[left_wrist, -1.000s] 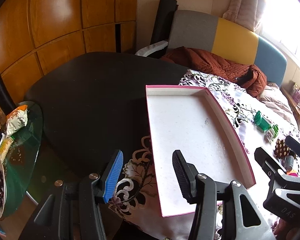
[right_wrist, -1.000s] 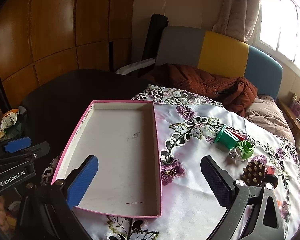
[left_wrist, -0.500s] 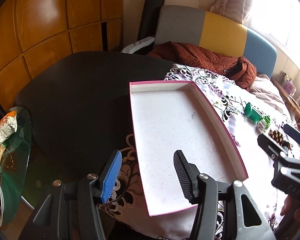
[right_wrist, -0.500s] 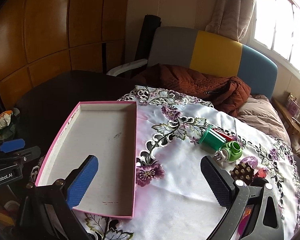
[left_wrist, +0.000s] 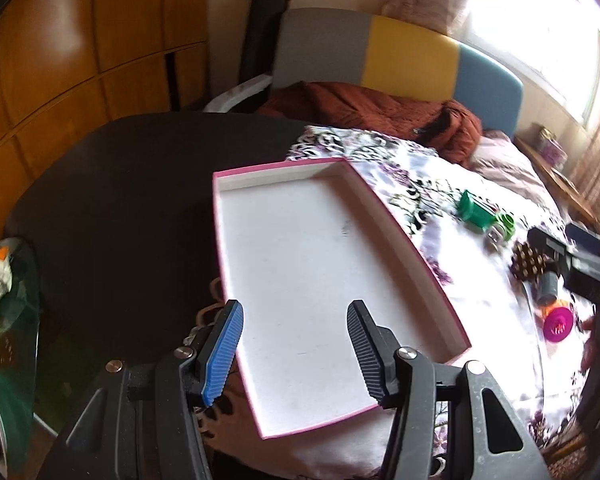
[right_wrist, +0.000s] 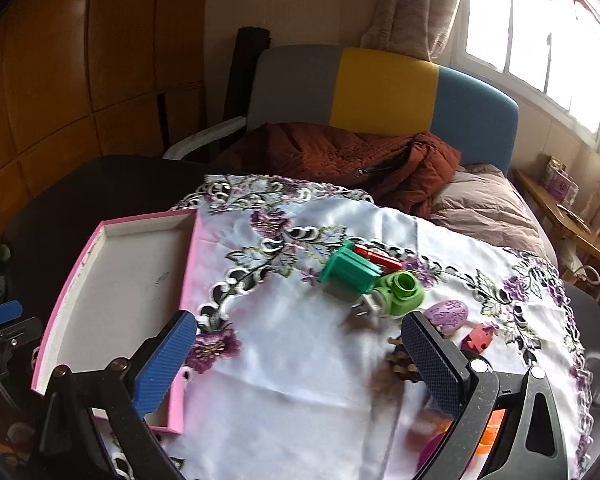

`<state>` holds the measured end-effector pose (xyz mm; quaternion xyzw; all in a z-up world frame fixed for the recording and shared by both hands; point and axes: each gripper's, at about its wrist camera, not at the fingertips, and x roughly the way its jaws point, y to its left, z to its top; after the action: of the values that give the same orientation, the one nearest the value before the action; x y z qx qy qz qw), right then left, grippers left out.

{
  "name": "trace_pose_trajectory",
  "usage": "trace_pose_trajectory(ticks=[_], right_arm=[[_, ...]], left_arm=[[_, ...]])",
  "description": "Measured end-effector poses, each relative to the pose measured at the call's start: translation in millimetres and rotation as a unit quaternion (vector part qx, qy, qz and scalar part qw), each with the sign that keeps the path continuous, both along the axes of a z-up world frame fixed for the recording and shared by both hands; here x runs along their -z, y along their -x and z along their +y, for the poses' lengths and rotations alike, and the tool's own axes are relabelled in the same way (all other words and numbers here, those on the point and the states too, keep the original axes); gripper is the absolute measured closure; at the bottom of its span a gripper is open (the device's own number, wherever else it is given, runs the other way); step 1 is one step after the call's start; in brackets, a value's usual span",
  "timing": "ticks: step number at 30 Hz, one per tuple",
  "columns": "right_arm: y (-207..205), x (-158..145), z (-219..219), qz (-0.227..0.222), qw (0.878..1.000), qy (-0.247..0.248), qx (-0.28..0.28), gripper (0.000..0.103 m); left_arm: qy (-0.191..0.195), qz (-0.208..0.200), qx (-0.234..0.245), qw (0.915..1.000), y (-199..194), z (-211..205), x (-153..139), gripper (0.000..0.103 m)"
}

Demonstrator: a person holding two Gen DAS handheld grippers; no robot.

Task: Organize rigid objects
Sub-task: 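Move the left tool from the tray toward the objects on the cloth, then close the left gripper on the green spool-shaped holder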

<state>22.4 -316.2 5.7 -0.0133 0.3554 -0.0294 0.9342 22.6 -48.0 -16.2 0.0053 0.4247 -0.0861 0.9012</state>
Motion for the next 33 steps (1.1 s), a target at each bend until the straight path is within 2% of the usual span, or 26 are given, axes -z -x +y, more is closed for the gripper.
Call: trace_pose_trajectory(ticks=[7,11,13,16,18,22,30,33], right_arm=[[-9.0,9.5,-99.9,0.007,0.993,-0.023,0.116,0.0],[3.2,23.3,-154.6,-0.007,0.979,-0.073,0.193,0.0],[5.4,31.7,-173.5,0.011,0.969,-0.104,0.226,0.0],[8.2,29.9,-186.2,-0.003,0.961,-0.146,0.233,0.0],[9.4,28.0,-186.7,-0.007,0.961,-0.149,0.235,0.0],[10.4,25.2,-183.8,-0.007,0.961,-0.149,0.234,0.0],[12.2,23.3,-190.9,-0.017,0.957,-0.169,0.234,0.0],[12.0,23.9,-193.3,-0.016,0.956,-0.173,0.236,0.0]], left_arm=[[0.018,0.035,0.041,0.9984,-9.7,-22.8,6.8,0.048],[0.031,0.058,0.054,0.9963,-19.3,-35.6,7.9,0.048],[0.042,0.061,0.066,0.995,-24.4,-45.2,4.5,0.048],[0.052,0.067,0.092,0.9922,-33.5,-68.2,-0.2,0.048],[0.038,0.063,0.107,0.9915,-41.0,-87.5,-2.0,0.048],[0.045,0.083,0.135,0.9863,-62.9,-121.8,2.0,0.048],[0.016,0.078,0.187,0.9791,-108.0,-194.0,10.2,0.048],[0.016,0.094,0.207,0.9738,-125.7,-221.0,17.7,0.048]])
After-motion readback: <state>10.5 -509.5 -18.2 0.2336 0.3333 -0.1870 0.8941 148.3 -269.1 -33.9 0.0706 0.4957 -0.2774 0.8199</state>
